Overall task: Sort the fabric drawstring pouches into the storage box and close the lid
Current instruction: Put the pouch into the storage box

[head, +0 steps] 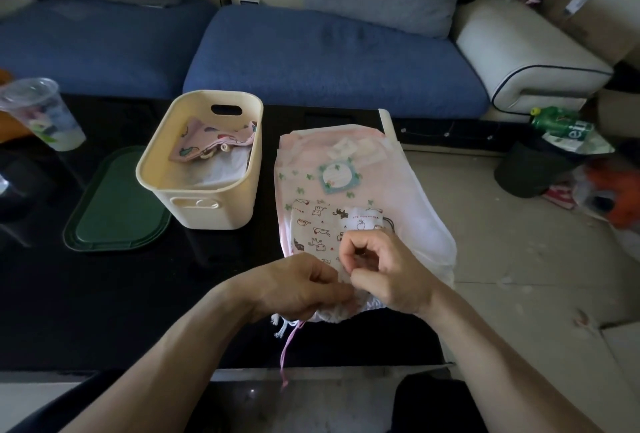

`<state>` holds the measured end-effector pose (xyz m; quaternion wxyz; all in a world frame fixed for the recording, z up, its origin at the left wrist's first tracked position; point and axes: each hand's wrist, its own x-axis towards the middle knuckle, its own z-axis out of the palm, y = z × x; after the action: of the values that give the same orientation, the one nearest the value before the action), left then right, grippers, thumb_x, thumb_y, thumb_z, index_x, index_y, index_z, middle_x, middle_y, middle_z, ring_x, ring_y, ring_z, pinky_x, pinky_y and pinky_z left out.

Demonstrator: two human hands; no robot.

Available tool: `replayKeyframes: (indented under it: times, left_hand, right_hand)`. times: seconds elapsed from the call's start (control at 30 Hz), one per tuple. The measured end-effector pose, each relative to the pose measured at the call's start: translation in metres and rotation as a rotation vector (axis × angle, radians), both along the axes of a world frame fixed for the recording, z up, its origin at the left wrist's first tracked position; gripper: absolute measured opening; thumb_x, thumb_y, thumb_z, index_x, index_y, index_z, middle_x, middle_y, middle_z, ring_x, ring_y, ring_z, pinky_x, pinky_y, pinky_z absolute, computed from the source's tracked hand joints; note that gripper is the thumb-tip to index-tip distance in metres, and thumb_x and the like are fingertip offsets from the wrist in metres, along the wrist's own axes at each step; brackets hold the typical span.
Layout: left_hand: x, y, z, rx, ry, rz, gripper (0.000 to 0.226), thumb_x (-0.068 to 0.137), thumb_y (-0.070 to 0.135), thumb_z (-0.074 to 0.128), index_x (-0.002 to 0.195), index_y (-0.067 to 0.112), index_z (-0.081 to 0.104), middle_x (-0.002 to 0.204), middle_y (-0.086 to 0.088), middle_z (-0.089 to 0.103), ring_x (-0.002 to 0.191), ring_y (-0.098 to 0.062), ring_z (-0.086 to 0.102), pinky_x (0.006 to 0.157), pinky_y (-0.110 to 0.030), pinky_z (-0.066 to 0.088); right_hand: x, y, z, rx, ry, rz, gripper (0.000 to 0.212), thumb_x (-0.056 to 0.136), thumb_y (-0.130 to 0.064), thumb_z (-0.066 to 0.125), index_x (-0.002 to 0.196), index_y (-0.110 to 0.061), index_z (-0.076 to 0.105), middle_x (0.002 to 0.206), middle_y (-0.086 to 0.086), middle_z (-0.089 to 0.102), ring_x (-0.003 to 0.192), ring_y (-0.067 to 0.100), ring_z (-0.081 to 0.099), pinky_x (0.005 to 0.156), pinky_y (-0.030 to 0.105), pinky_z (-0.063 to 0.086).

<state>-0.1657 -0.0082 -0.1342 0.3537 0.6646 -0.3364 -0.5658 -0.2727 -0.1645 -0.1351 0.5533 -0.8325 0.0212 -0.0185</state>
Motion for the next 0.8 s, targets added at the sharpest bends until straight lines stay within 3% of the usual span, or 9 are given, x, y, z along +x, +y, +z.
replayKeyframes:
  times: [0.1, 0.33, 0.47, 0.6, 0.7, 0.8]
  left_hand:
    - [-0.001, -0.002, 0.000, 0.006, 0.039, 0.046, 0.038, 0.099, 0.023, 0.057, 0.063, 0.017, 0.066, 0.050, 0.004, 0.043, 0.042, -0.011, 0.029, 0.043, -0.025, 0.019]
    - [0.010, -0.006, -0.001, -0.054, 0.196, 0.430, 0.029, 0.094, 0.016, 0.048, 0.069, 0.010, 0.061, 0.058, 0.001, 0.043, 0.043, -0.012, 0.024, 0.043, -0.026, 0.012]
    - [0.007, -0.008, -0.003, -0.054, 0.113, 0.401, 0.032, 0.094, 0.017, 0.046, 0.065, 0.012, 0.058, 0.057, 0.002, 0.042, 0.043, -0.012, 0.026, 0.047, -0.028, 0.013]
    - [0.006, -0.013, -0.007, -0.020, 0.000, 0.379, 0.031, 0.093, 0.019, 0.046, 0.066, 0.011, 0.057, 0.061, -0.003, 0.040, 0.045, -0.013, 0.028, 0.043, -0.024, 0.019]
    - [0.006, -0.016, -0.009, 0.008, -0.012, 0.386, 0.032, 0.093, 0.021, 0.045, 0.064, 0.011, 0.055, 0.062, -0.005, 0.038, 0.045, -0.014, 0.028, 0.044, -0.025, 0.019]
    - [0.006, -0.017, -0.008, 0.009, -0.028, 0.373, 0.031, 0.093, 0.019, 0.044, 0.064, 0.011, 0.052, 0.058, -0.003, 0.038, 0.045, -0.014, 0.027, 0.045, -0.026, 0.019]
  right_hand:
    - [0.000, 0.001, -0.001, -0.082, 0.023, 0.007, 0.018, 0.065, -0.003, 0.052, 0.063, -0.021, 0.054, 0.059, -0.016, 0.051, 0.054, 0.004, 0.038, 0.052, 0.022, 0.030]
    - [0.002, -0.010, -0.008, -0.277, 0.002, -0.052, 0.009, 0.076, -0.016, 0.071, 0.076, -0.023, 0.076, 0.076, -0.013, 0.058, 0.064, 0.006, 0.048, 0.058, 0.018, 0.035]
    - [0.005, -0.008, -0.014, -0.331, -0.026, -0.149, 0.008, 0.076, -0.029, 0.082, 0.077, -0.024, 0.075, 0.079, -0.011, 0.058, 0.069, 0.006, 0.051, 0.060, 0.016, 0.038]
    - [0.005, -0.008, -0.015, -0.322, -0.003, -0.180, 0.017, 0.076, -0.025, 0.084, 0.091, -0.023, 0.079, 0.089, -0.009, 0.060, 0.083, 0.005, 0.060, 0.069, 0.017, 0.046]
    - [0.006, -0.008, -0.017, -0.334, -0.046, -0.194, 0.010, 0.073, -0.024, 0.083, 0.082, -0.021, 0.078, 0.091, -0.010, 0.060, 0.088, 0.008, 0.061, 0.071, 0.018, 0.046]
    - [0.006, -0.007, -0.019, -0.362, -0.076, -0.213, 0.010, 0.071, -0.033, 0.080, 0.071, -0.024, 0.075, 0.102, -0.018, 0.054, 0.097, 0.000, 0.054, 0.082, 0.015, 0.040]
